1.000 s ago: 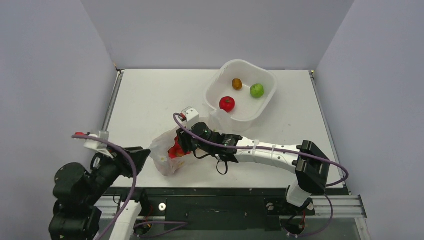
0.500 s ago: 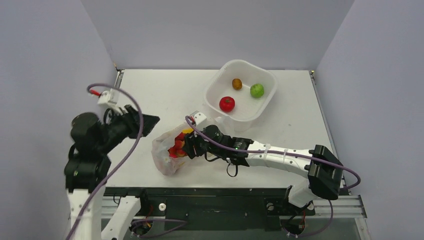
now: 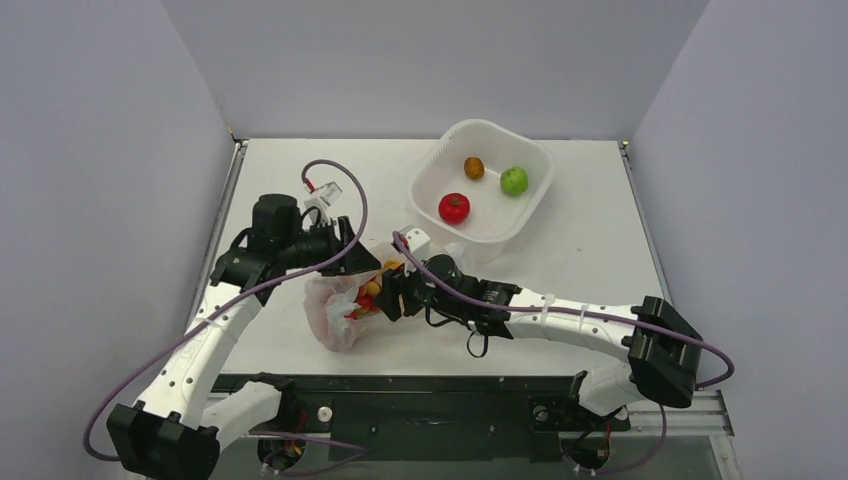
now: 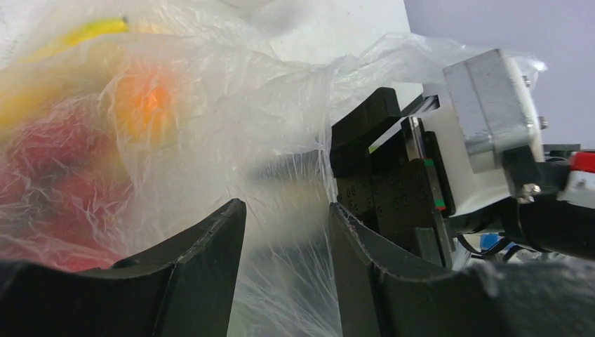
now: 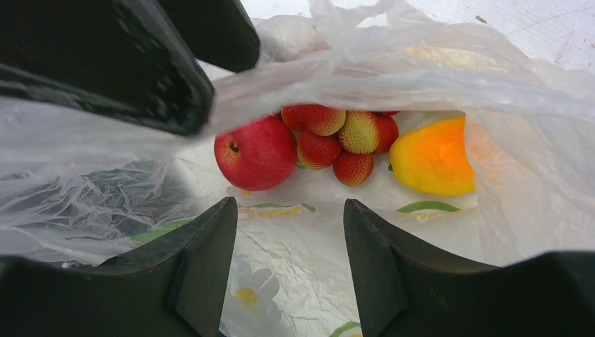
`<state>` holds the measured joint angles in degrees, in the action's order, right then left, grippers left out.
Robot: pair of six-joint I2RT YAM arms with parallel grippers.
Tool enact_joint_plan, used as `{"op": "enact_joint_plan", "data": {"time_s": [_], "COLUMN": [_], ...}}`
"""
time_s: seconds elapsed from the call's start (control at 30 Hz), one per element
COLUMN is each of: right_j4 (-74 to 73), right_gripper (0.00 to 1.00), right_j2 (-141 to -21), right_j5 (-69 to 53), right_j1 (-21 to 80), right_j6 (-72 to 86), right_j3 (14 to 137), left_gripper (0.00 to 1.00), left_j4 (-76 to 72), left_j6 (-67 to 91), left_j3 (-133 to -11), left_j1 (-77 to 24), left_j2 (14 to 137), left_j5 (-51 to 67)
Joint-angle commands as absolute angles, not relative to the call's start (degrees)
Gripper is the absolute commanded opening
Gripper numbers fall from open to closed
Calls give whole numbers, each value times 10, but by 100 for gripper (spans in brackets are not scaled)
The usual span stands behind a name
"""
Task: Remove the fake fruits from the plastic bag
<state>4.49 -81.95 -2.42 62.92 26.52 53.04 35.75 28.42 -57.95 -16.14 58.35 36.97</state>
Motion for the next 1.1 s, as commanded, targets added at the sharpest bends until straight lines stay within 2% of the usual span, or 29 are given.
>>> {"op": "enact_joint_plan", "data": {"time_s": [0.0,0.1,0.3,0.47,0.63,0.73,0.8,0.87,0.9,0.93,0.97,1.07], "right_j4": [88,94,102,105,118,113,111,113,114,119,121,130], "right_gripper": [54,54,54,54,54,54,53,53,52,52,51,47], "right_j2": [-798,-797,-802,-800,-790,-780,-767,-754,-748,-746,-745,-757], "right_j5": [-31,-30,-31,-32,-31,-23,-13,-5,-3,-2,-3,-7], "right_j1": [626,626,626,626,627,627,627,627,627,627,628,633], "right_j6": [276,280,287,290,290,291,292,293,295,297,298,298], "right_j3": [525,519,513,507,488,472,458,444,439,431,429,434], "left_gripper": [45,45,45,48,48,47,42,24,8,3,0,0], "left_j4": [325,381,437,438,379,382,401,422,438,447,447,427], "left_j6": [254,218,195,192,234,233,221,209,207,204,204,217], "left_j3": [-575,-594,-614,-604,-571,-569,-581,-597,-602,-611,-614,-621], "left_j1": [-186,-214,-256,-263,-265,-272,-275,-275,-276,-275,-276,-276], "left_j2": [598,609,618,602,621,635,642,653,663,666,669,650], "left_j5": [354,248,186,229,329,308,256,213,197,166,151,84]}}
